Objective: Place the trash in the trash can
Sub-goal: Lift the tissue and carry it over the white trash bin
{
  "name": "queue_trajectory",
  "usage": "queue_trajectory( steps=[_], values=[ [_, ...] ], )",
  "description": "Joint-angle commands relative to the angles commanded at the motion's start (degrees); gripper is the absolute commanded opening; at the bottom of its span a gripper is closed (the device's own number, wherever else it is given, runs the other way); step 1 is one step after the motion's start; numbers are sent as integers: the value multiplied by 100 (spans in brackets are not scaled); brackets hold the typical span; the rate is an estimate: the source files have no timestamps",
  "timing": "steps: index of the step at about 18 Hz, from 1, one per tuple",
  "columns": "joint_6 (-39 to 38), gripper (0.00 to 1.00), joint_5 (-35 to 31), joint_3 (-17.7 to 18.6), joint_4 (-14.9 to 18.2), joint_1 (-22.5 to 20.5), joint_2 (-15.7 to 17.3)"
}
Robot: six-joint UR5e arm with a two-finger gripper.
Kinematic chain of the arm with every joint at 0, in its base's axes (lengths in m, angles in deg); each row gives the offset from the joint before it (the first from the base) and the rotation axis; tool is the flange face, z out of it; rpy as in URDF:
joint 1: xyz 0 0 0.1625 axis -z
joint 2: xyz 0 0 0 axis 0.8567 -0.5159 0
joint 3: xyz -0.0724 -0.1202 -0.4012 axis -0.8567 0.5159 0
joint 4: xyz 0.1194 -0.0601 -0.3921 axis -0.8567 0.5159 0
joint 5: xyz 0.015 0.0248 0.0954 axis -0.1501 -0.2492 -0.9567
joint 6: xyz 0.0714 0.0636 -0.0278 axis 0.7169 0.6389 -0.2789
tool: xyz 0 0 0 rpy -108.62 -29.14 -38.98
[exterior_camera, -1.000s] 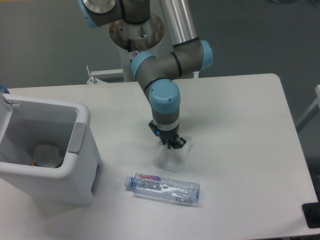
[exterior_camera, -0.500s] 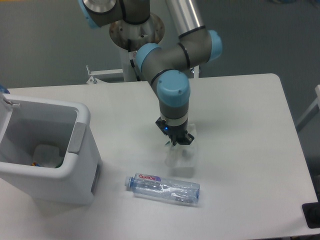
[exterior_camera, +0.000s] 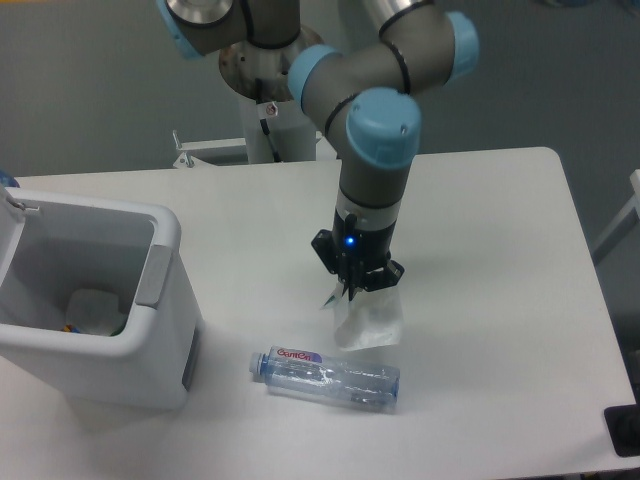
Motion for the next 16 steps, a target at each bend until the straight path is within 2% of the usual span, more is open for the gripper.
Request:
queue_trajectory(
  steps=[3, 6, 10, 16],
  values=[
    [-475, 0, 441, -168, -9, 44, 202],
    [-591, 0, 468, -221, -18, 193, 404],
    [-1108, 0, 669, -528, -35, 281, 589],
    [-1399, 0, 723, -502, -158, 1045, 888]
  ],
)
